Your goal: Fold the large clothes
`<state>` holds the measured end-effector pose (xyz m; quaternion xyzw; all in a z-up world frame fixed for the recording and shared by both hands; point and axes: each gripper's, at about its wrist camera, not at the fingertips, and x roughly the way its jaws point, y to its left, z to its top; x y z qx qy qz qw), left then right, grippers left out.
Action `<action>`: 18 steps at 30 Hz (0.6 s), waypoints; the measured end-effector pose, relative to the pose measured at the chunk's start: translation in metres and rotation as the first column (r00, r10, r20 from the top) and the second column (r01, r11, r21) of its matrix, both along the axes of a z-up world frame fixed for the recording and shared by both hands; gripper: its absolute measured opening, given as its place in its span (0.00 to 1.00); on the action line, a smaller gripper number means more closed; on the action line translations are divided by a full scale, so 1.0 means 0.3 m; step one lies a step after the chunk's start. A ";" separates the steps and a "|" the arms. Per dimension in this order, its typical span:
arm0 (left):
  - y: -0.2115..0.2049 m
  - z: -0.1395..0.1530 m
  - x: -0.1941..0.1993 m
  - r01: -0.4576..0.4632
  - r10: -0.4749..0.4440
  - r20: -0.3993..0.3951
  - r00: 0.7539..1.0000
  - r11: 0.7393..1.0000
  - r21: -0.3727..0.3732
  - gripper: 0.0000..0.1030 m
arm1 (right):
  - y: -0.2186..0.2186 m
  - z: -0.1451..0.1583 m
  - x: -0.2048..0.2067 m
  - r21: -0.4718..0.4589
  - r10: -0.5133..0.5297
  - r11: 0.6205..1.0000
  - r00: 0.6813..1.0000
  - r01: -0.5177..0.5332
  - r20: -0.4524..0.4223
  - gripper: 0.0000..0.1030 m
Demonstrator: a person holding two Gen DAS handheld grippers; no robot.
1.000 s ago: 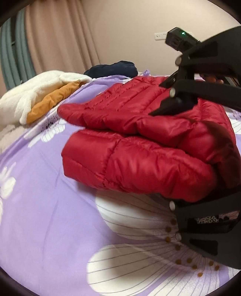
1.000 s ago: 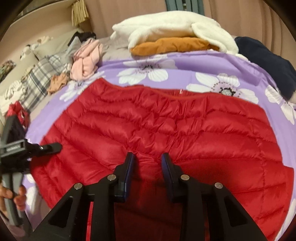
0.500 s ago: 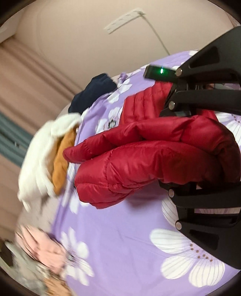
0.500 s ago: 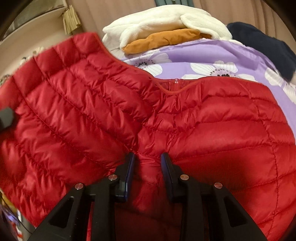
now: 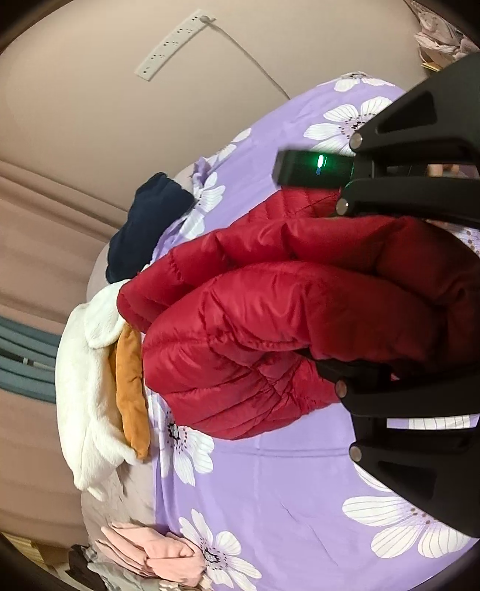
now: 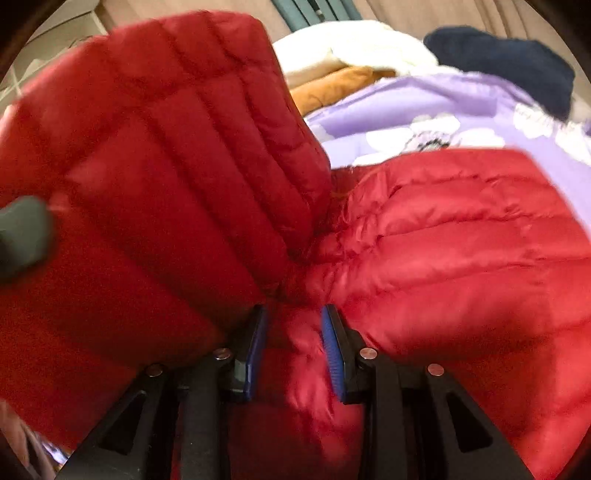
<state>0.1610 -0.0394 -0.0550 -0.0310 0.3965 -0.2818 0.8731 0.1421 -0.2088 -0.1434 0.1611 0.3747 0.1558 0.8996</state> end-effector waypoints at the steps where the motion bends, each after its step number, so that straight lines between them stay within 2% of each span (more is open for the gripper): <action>1: -0.007 -0.002 0.003 0.002 -0.002 -0.001 1.000 1.000 0.006 0.44 | -0.009 0.012 -0.015 -0.010 -0.007 1.000 1.000 0.007 0.008 0.31; 5: -0.058 -0.001 -0.007 0.018 -0.018 0.011 1.000 0.999 0.042 0.46 | -0.117 0.066 -0.129 -0.017 -0.065 0.998 0.997 0.066 0.043 0.31; 11: -0.171 -0.026 -0.041 0.058 -0.063 0.038 0.997 0.990 0.126 0.47 | -0.254 0.031 -0.248 0.027 -0.169 0.985 0.986 0.169 -0.004 0.31; 16: -0.281 -0.066 -0.062 0.101 -0.112 0.043 0.993 0.974 0.203 0.49 | -0.286 -0.050 -0.249 0.138 -0.173 0.974 0.983 0.179 -0.053 0.31; 18: -0.319 -0.087 -0.069 0.120 -0.133 0.040 0.990 0.967 0.226 0.53 | -0.309 -0.070 -0.243 0.208 -0.177 0.960 0.982 0.188 -0.069 0.31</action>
